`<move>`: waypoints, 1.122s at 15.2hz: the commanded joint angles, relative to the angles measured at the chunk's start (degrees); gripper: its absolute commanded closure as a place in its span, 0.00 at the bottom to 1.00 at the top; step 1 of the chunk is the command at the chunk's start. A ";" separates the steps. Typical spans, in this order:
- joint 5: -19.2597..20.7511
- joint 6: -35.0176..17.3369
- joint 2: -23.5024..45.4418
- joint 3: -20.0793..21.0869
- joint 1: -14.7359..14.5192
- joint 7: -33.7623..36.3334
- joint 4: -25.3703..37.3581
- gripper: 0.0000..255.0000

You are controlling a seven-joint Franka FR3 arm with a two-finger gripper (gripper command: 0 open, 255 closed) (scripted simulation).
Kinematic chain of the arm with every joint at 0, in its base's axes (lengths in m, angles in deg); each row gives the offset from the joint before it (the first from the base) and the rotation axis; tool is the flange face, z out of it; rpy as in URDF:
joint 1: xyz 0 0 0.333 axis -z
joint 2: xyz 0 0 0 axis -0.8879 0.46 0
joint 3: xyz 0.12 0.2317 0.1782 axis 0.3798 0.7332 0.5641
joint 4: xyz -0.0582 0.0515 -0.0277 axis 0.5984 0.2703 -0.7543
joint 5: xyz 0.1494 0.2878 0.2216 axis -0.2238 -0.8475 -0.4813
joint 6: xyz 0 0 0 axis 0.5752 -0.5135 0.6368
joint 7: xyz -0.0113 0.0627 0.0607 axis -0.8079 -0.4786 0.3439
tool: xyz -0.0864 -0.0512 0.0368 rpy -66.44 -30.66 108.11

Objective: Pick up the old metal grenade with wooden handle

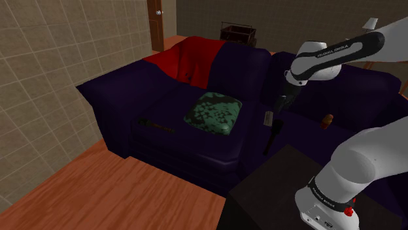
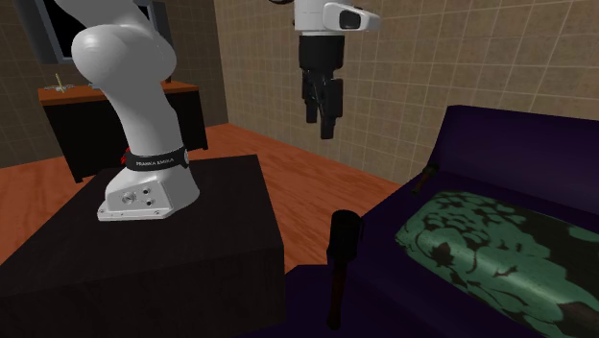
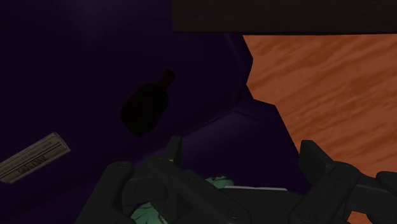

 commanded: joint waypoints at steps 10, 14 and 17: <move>-11.12 -19.15 25.57 -10.21 -0.78 -19.17 5.27 0.00; -16.34 -22.03 30.42 -9.67 -0.13 -23.84 6.39 0.00; -19.99 -24.21 33.27 -8.51 0.40 -26.51 6.50 0.00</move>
